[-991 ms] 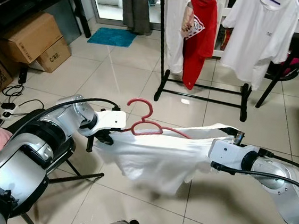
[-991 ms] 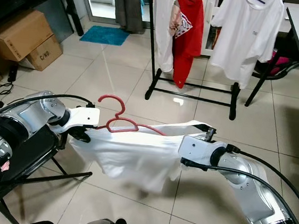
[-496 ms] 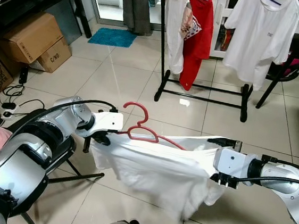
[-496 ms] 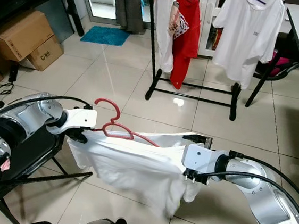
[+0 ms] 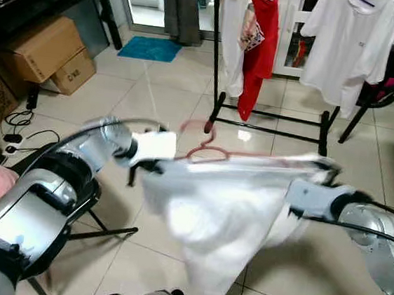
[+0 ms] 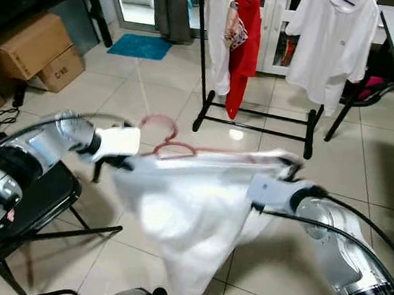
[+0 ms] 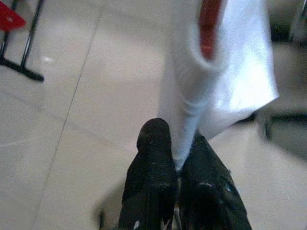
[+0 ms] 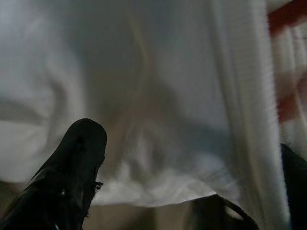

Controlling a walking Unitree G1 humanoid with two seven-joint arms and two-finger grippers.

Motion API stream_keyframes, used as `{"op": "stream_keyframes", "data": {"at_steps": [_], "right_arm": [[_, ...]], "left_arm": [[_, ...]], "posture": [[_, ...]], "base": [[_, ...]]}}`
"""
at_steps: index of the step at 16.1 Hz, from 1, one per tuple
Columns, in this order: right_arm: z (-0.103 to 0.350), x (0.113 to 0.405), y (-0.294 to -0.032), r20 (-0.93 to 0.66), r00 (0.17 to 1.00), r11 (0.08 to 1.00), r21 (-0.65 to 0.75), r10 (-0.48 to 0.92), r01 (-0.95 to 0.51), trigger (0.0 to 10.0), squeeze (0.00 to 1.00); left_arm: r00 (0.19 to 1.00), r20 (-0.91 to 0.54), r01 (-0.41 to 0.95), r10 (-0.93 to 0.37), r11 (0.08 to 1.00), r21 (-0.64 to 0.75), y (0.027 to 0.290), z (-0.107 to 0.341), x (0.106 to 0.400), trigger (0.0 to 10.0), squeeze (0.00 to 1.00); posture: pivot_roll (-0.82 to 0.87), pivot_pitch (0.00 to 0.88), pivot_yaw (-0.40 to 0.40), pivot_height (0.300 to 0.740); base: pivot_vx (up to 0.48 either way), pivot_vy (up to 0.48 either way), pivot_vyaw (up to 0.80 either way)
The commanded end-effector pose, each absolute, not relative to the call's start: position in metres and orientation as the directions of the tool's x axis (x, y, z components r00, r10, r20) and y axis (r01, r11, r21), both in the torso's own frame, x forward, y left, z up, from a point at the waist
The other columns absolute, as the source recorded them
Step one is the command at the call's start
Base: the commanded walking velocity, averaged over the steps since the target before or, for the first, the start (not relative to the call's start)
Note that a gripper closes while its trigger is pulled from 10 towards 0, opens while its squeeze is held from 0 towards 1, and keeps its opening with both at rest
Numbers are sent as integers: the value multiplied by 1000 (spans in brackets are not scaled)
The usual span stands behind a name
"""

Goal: Hang hanger

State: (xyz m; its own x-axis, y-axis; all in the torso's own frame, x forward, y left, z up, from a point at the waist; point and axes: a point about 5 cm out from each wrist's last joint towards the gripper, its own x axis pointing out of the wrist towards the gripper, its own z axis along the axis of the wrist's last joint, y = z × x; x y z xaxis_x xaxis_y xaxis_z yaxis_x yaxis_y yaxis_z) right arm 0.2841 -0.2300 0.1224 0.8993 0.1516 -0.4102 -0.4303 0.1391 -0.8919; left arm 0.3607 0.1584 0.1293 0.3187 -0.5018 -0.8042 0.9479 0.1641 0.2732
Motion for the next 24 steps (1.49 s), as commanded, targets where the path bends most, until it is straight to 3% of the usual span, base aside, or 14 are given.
{"op": "stream_keyframes", "data": {"at_steps": [1, 2, 3, 4, 5, 6, 7, 10, 14, 15, 17, 21, 24], "right_arm": [[131, 286, -256, -307, 952, 160, -939, 2, -303, 10000, 0], [128, 284, -255, -295, 955, 173, -941, 3, -291, 10000, 0], [117, 278, -254, -298, 954, 347, -897, -18, -274, 10000, 0], [115, 276, -254, -290, 957, 371, -892, -30, -259, 10000, 0], [114, 273, -251, -259, 965, 608, -773, -43, -180, 10000, 0], [116, 270, -244, -243, 970, 672, -713, 28, -198, 10000, 0], [116, 267, -233, -256, 957, 667, -689, 138, -281, 10000, 0], [126, 260, -223, -252, 934, 614, -703, 255, -358, 10000, 0], [137, 262, -245, -275, 945, 577, -749, 176, -326, 10000, 0], [137, 261, -260, -352, 923, 553, -743, 156, -377, 10000, 0], [137, 263, -276, -437, 890, 512, -739, 132, -439, 10000, 0], [149, 273, -278, -428, 894, 500, -749, 135, -434, 10000, 0], [154, 282, -283, -439, 890, 482, -758, 124, -440, 10000, 0]], "left_arm": [[325, -808, 932, -491, 314, 183, 184, 124, 357, 0, 0], [326, -784, 926, -527, 344, 154, 183, 125, 357, 0, 0], [316, -748, 921, -583, 377, 95, 182, 127, 355, 0, 0], [318, -730, 915, -605, 397, 69, 182, 127, 355, 0, 0], [326, -727, 907, -605, 417, 60, 187, 124, 351, 0, 0], [333, -747, 904, -576, 420, 79, 194, 119, 348, 0, 0], [328, -763, 911, -557, 400, 100, 197, 116, 346, 0, 0], [289, -801, 930, -525, 351, 106, 198, 113, 343, 0, 0], [254, -830, 945, -496, 312, 103, 202, 113, 339, 0, 0], [200, -843, 967, -500, 239, 87, 204, 115, 334, 0, 0], [141, -844, 982, -518, 181, 53, 206, 121, 327, 0, 0], [117, -866, 984, -486, 175, 35, 213, 118, 322, 0, 0], [78, -883, 993, -463, 119, 26, 212, 119, 315, 0, 0]], "posture": [[-109, 54, 191, 740], [-109, 54, 191, 740], [-107, 54, 191, 740], [-104, 51, 188, 740], [-102, 50, 187, 740], [-101, 48, 186, 740], [-103, 46, 185, 740], [-108, 39, 188, 740], [-117, 34, 195, 740], [-125, 32, 199, 740], [-122, 30, 194, 740], [-116, 31, 184, 740], [-110, 36, 183, 740]], "base": [[0, 0, 0], [0, 0, 0], [0, 0, 0], [0, 0, 0], [0, 0, 0], [0, 0, 0], [0, 0, 0], [0, 0, 0], [0, 0, 0], [0, 0, 0], [0, 0, 0], [0, 0, 0], [0, 0, 0]]}}
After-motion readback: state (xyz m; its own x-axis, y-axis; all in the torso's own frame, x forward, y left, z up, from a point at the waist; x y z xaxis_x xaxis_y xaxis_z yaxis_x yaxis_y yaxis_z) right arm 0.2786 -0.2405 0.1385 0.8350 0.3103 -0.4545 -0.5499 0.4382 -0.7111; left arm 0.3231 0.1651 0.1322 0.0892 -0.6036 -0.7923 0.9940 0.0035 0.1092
